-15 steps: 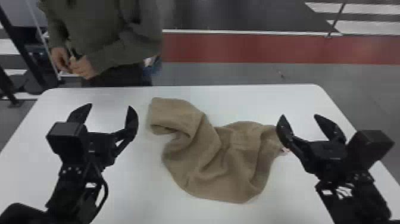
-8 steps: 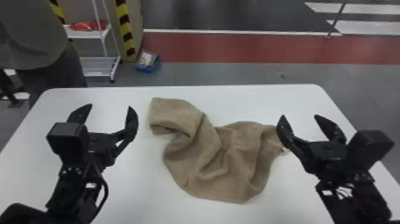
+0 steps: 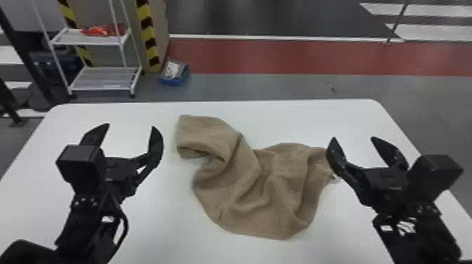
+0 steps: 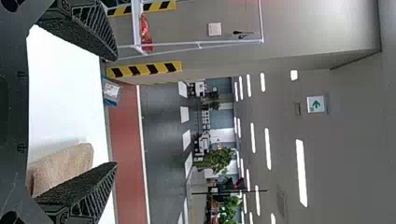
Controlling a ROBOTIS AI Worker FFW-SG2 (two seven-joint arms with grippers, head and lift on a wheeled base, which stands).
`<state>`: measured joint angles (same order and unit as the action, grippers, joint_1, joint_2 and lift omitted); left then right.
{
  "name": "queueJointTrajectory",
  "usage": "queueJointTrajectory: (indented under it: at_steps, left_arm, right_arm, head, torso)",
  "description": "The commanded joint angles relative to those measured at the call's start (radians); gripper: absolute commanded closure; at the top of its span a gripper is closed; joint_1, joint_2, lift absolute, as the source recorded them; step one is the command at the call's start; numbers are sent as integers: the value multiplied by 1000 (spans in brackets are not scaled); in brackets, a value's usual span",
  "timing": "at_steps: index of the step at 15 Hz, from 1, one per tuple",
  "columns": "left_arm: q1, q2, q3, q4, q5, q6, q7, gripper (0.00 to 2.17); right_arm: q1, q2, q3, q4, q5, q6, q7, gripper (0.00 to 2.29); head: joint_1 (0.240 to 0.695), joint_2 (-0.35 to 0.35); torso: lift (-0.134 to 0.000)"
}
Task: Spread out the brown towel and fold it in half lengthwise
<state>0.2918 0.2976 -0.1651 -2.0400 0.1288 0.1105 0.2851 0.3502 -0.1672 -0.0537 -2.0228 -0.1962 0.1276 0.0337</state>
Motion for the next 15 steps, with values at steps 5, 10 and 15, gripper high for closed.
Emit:
queueJointTrajectory:
  at_steps: [5,10,15]
  left_arm:
    - [0,3,-1,-2,0,2,-1,83]
    - [0,3,-4,-3,2,8,-1,83]
    - [1,5,-2,1,6,8,-3,83]
  right_arm:
    - [0,-6,-2,4,6,19,3,113]
    - [-5,-8,-2,4,6,34,12,124]
    - [-37,-8,-12,30,26,154,86,174]
  head:
    - [695,-42]
    - [695,-42]
    - [695,-41]
  torso:
    - [-125]
    - [-125]
    - [-125]
